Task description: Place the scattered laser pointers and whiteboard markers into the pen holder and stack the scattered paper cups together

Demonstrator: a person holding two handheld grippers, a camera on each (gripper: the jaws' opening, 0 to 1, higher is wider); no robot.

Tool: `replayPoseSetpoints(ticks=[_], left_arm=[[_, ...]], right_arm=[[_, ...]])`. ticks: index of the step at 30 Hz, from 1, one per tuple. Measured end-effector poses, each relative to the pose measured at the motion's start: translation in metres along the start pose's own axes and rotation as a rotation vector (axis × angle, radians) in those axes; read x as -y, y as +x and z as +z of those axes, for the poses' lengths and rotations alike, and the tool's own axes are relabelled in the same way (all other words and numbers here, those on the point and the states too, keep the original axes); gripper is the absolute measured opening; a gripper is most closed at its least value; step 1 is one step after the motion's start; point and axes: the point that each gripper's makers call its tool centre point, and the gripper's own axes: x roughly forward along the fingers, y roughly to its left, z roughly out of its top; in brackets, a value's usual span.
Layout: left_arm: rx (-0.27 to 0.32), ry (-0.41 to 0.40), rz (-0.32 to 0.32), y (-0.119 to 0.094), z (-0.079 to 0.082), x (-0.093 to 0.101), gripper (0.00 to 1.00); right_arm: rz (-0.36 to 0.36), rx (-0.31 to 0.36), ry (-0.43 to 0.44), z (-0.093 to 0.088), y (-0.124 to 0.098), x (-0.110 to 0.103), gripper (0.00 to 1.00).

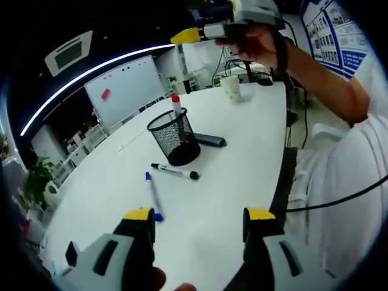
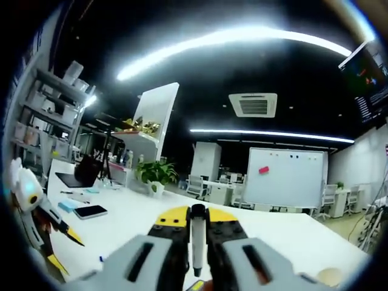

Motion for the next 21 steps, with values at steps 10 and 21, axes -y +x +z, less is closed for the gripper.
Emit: replayPoseSetpoints(ticks=[10, 21], left_arm=[[0.006, 0.001, 0.005, -0.001, 0.003, -0.002, 0.59], [0.007, 0.003, 0.008, -0.001, 0.005, 0.006, 0.59]], right_arm=[[-0.01, 0.075, 0.018, 0.013, -0.001, 0.001, 0.1], [-0.008, 0.074, 0.027, 0.01, 0.001, -0.001, 0.1]])
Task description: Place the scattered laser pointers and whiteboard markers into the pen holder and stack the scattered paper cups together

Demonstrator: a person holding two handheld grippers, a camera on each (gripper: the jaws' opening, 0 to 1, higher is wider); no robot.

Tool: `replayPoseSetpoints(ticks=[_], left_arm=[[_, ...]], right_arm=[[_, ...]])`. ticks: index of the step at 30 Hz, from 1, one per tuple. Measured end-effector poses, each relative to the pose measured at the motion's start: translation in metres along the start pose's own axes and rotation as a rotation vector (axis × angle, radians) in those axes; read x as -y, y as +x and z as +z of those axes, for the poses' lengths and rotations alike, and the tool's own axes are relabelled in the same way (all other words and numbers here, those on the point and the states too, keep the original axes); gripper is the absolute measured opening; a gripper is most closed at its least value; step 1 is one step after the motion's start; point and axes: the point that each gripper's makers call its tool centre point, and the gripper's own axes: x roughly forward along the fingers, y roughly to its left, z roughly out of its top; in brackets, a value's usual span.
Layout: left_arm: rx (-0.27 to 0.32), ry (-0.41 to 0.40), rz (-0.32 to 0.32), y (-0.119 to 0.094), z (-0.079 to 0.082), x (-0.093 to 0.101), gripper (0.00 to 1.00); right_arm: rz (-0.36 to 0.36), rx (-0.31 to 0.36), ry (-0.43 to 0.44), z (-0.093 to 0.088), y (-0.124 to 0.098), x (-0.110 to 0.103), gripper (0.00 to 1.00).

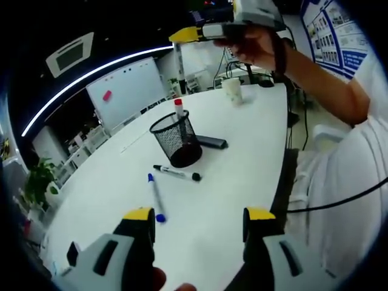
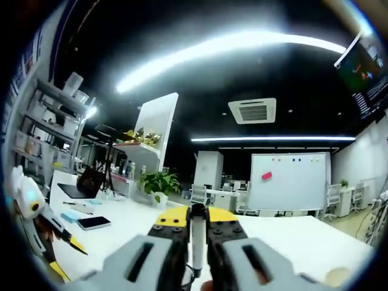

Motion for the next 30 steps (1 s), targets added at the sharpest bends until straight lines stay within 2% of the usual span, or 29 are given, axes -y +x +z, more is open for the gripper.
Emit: replayPoseSetpoints(ticks=[13, 16, 20, 30], left_arm=[[-0.004, -0.001, 0.002, -0.0013, 0.0004, 0.0025, 0.59], [-0.006, -0.001, 0.0, -0.0015, -0.0004, 0.0025, 0.59], [-0.012, 0.004, -0.003, -0.0021, -0.0018, 0.0026, 0.59], [-0.012, 0.008, -0.003, -0.003, -0.0016, -0.0009, 0.59]], right_arm=[[0.006, 0.042, 0.008, 0.0059, 0.0029, 0.0002, 0.1], [0.001, 0.051, 0.043, 0.0051, 0.0038, 0.001, 0.1], [-0.004, 0.067, 0.032, 0.0078, 0.0039, 0.0006, 0.1], [-0.006, 0.058, 0.085, -0.0014, 0.0072, 0.0061, 0.1]])
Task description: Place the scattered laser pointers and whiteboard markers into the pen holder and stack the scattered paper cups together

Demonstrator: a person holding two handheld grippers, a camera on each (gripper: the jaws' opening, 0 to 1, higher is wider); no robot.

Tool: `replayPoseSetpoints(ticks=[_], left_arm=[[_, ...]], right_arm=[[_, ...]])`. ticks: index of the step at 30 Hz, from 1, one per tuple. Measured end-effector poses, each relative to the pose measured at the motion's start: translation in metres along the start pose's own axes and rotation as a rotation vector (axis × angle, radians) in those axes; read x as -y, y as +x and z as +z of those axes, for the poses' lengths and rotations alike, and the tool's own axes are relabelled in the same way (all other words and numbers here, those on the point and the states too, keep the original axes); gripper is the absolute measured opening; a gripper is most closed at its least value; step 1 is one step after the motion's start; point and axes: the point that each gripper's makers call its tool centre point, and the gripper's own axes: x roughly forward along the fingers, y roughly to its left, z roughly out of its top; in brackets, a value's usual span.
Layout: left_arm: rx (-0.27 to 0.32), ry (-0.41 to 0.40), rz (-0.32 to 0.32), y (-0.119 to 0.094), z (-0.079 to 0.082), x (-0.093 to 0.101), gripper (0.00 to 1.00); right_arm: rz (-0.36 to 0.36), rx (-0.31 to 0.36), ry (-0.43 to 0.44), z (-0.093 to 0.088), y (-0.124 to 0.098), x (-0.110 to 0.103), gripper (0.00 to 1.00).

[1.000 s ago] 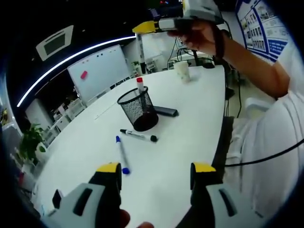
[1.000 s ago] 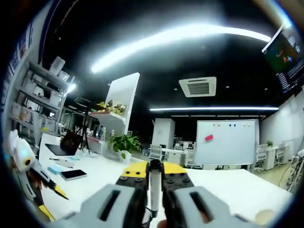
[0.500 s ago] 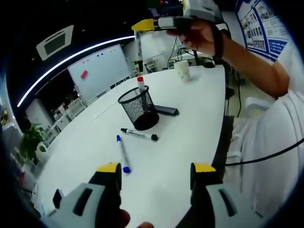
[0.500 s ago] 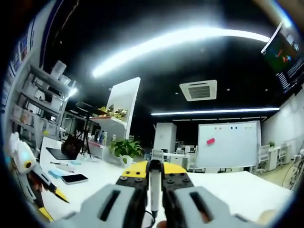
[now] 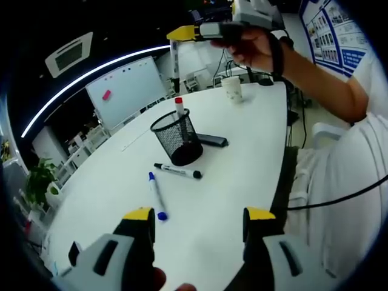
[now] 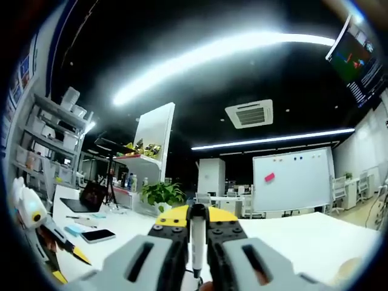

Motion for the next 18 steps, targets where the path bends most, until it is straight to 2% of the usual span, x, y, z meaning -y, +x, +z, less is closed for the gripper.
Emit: replayPoseSetpoints(ticks=[11, 18], left_arm=[[-0.001, 0.001, -0.003, 0.001, -0.001, -0.002, 0.59], [0.0, 0.003, 0.005, -0.004, -0.002, -0.01, 0.59]], right_arm=[[0.005, -0.033, 0.043, -0.017, 0.001, 0.002, 0.1], [0.036, -0.029, 0.087, -0.021, 0.0, -0.009, 0.1]])
